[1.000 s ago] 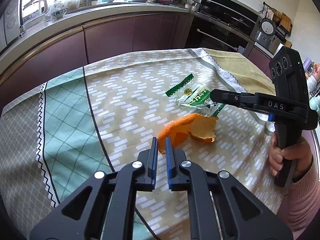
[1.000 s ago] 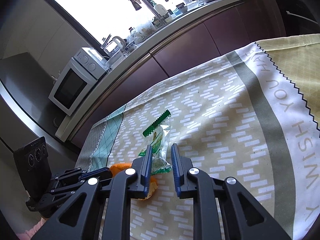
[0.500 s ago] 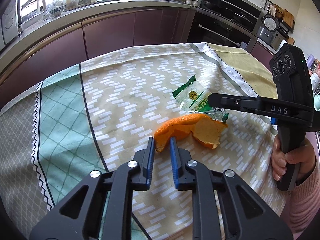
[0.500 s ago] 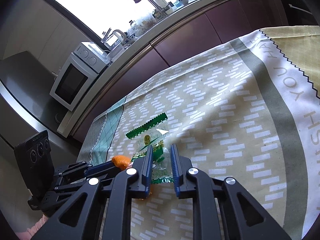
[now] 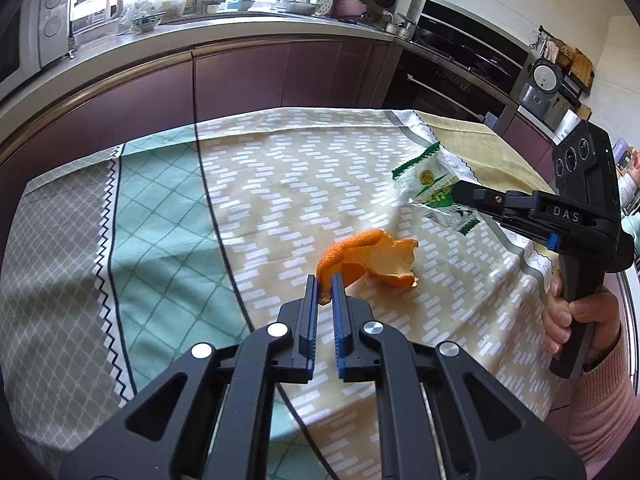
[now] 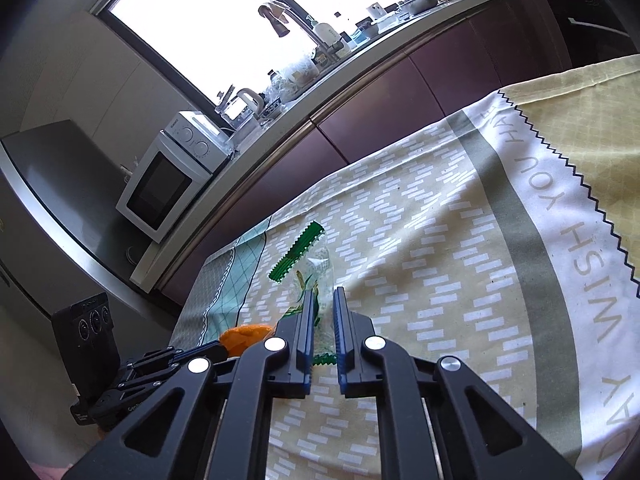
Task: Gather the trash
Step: 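Grasp the orange peel with the left tool while the right tool grasps the green-labelled wrapper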
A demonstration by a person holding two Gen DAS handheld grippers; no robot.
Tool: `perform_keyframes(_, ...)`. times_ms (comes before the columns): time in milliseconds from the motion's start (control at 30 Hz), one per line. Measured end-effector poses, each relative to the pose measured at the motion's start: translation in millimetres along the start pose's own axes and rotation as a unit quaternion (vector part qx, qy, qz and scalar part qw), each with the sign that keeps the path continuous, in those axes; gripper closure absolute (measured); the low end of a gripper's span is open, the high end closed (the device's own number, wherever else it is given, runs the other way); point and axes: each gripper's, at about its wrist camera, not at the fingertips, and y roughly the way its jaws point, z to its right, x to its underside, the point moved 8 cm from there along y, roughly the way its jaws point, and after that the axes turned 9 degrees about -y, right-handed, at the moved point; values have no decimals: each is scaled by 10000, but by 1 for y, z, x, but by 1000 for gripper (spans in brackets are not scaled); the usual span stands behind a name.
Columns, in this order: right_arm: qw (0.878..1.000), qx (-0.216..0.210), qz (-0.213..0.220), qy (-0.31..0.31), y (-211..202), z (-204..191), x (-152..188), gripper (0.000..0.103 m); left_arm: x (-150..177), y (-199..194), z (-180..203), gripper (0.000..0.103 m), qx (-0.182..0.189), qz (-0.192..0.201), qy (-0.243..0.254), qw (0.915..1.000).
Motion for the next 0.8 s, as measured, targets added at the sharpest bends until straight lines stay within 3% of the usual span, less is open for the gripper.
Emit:
perform_keyframes(133,9999,-117,59,-26,-9,-10,6,95,6,-15,-13,96,2,105,-195,9998)
perform_keyframes(333,9998,-204,-9,-68,-9,-22,19,95,22,-20,-24,93,64,-59,-276,9996)
perform_keyframes(400,9998,-209,-38,-61,-8,-22,22,95,23,-19,-24,79,73,-97,-229,9997)
perform_keyframes(533,9997,-235,-75,-26,-9,-22,27,95,15,-14,-25,67,-222,0,-34,9997)
perform_keyframes(633,9997,-245,-81,9,-10,-22,30,95,10,-3,-23,66,-285,-112,50,9995)
perform_keyframes(800,9997,-243,-86,59,-12,-18,32,95,8,11,-16,67,-80,-361,118,9992)
